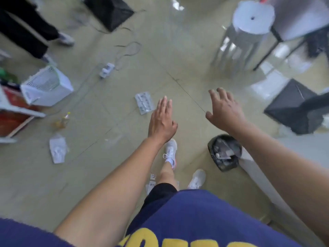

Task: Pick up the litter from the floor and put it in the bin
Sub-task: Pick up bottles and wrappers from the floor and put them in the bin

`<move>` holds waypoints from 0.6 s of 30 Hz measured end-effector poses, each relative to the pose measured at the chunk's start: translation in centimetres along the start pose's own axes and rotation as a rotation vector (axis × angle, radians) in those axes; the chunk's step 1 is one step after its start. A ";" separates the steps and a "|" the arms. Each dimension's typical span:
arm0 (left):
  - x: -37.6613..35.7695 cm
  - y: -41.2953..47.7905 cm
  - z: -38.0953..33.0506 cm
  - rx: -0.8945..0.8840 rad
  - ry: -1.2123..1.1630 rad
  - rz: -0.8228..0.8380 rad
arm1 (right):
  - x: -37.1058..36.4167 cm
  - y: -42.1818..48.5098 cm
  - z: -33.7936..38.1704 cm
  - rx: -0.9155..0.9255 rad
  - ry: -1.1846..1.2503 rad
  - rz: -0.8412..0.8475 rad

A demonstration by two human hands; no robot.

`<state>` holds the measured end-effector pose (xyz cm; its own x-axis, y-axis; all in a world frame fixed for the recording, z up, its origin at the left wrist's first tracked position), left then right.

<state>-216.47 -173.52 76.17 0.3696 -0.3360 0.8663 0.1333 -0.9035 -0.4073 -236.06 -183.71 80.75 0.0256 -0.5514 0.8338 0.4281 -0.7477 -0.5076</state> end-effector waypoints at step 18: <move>10.5 -25.2 42.1 0.944 -0.328 -0.516 | -1.1 7.3 56.5 0.887 -0.512 0.108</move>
<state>-177.21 -143.06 83.35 0.2746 0.2322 0.9331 0.9316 -0.3046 -0.1984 -181.88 -167.65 88.37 0.3965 -0.2201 0.8913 0.9083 -0.0471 -0.4157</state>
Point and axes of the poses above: each hand's wrist, its own y-axis towards the middle knuckle, its own x-axis out of the back of the hand, z = x × y, the point moved 5 cm from there along y, towards the middle knuckle, and after that the axes turned 11 degrees about z, right-handed, at the moved point
